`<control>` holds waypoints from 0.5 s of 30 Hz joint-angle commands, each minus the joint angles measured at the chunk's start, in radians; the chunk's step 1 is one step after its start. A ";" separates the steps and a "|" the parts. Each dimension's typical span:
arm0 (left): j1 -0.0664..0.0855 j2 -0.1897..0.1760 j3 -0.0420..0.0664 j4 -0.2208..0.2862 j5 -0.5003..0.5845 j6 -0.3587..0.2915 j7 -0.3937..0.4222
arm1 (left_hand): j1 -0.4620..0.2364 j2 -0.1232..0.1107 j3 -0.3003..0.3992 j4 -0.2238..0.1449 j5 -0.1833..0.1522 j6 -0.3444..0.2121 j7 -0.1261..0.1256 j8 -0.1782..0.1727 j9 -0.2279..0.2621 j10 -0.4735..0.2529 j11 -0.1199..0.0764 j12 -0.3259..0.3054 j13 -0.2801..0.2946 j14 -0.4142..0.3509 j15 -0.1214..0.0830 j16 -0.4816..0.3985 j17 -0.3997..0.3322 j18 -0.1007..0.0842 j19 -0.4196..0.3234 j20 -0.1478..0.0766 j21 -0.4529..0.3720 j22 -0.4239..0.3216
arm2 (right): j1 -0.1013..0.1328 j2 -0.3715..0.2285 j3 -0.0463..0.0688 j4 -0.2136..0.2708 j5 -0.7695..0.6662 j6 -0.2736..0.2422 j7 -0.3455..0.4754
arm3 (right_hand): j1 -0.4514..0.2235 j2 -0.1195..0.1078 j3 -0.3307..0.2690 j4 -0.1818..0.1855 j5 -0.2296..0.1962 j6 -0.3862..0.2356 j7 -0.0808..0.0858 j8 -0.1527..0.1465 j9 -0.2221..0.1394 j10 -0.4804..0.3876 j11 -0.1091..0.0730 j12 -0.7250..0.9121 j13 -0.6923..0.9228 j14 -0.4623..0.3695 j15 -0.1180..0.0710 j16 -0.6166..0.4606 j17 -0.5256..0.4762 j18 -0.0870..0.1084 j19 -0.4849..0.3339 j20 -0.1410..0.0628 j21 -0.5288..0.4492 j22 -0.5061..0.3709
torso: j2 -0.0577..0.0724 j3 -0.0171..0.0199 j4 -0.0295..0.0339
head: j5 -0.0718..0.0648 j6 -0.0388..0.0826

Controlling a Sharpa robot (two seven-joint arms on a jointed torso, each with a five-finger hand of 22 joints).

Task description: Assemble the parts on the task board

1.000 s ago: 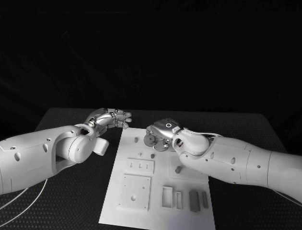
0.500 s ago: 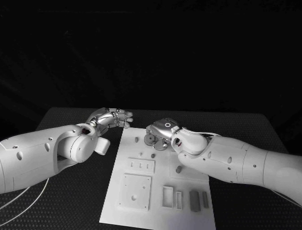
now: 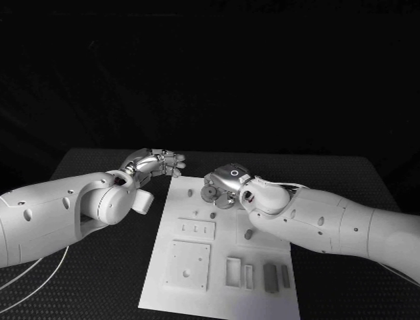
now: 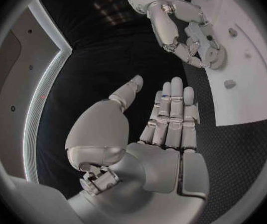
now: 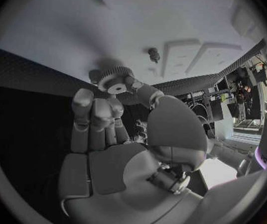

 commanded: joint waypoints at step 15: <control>0.001 0.001 0.001 0.002 -0.003 0.009 0.007 | -0.009 -0.004 0.003 0.001 -0.004 -0.010 0.000 -0.004 0.002 -0.009 0.001 -0.006 0.000 -0.004 0.004 -0.004 0.002 0.004 0.000 -0.010 0.007 -0.001 | -0.012 -0.009 -0.006 -0.002 0.002 0.056 0.002 | 0.001 -0.007 0.001 -0.003 0.002 0.150 0.003 -0.004 0.024 -0.012 -0.004 -0.003 0.002 0.000 0.001 -0.004 0.001 0.029 0.002 0.000 0.002 0.008 | 0.000 0.0006 -0.0013 | 0.002 -0.003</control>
